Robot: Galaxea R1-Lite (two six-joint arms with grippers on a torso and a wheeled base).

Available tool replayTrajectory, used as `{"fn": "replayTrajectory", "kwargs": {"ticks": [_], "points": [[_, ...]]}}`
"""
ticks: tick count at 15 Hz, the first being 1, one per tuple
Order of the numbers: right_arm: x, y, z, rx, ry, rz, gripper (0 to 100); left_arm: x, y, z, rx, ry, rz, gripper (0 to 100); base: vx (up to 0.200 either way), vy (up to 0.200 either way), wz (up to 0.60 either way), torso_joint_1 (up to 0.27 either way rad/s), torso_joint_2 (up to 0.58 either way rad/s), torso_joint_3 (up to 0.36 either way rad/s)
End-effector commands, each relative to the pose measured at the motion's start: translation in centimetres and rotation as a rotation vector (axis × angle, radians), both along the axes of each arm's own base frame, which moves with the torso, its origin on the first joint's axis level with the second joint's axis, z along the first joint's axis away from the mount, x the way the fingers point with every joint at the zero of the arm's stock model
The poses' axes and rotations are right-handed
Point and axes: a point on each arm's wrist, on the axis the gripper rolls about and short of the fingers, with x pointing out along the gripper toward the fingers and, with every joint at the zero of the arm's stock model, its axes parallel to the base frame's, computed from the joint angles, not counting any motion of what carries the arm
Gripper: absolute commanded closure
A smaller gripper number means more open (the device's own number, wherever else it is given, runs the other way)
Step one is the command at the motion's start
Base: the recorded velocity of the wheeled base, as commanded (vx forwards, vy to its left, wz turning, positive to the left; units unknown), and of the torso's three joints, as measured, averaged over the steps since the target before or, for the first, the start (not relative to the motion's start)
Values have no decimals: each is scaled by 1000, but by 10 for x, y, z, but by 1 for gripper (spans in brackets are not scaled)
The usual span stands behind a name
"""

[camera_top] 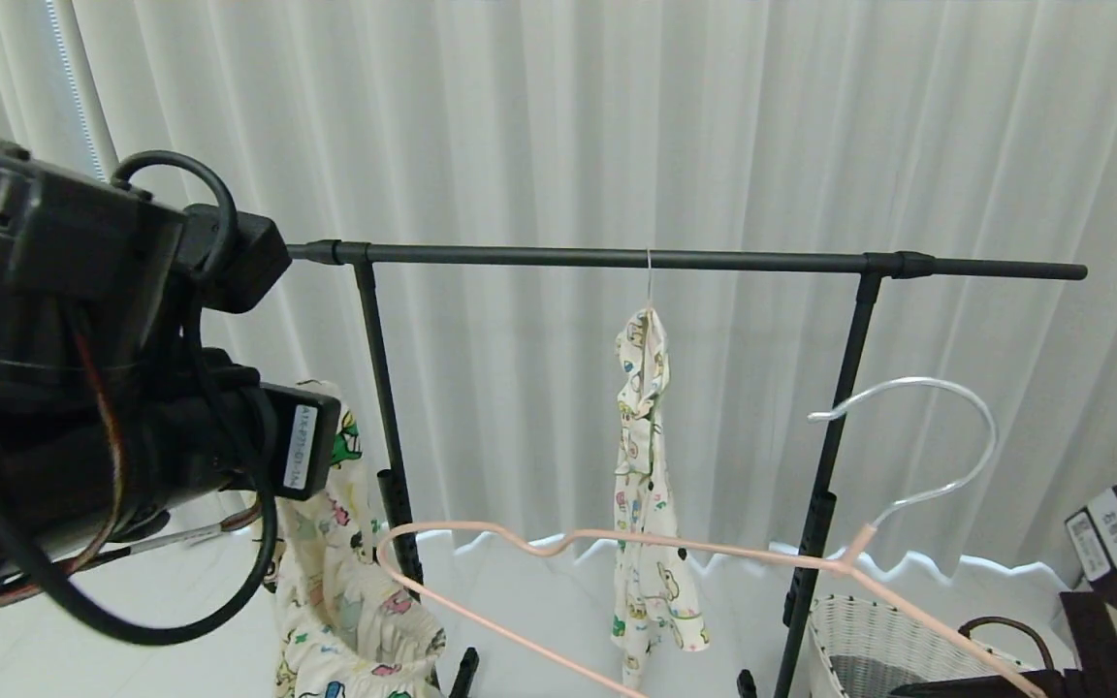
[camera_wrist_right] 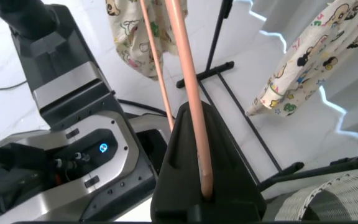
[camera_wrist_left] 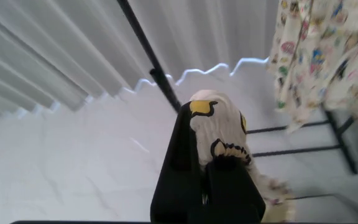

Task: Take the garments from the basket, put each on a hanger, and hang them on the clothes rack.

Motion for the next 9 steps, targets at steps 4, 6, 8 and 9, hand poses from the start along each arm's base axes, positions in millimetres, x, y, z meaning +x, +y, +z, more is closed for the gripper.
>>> {"fn": "replayTrajectory", "kwargs": {"ticks": [4,6,8,9], "points": [[21,27,-3,-62,45,-58,100,15,-16,-8,-71,44,47,100,0,0,0,0,0,0],[27,38,-3,-38,43,-84,100,16,-16,-9,-97,47,62,100,0,0,0,0,0,0],[33,53,-6,-16,35,-144,100,17,-18,-10,-123,53,77,100,0,0,0,0,0,0],[34,62,-8,-1,47,-171,100,18,-19,-11,-134,55,85,100,0,0,0,0,0,0]]}}
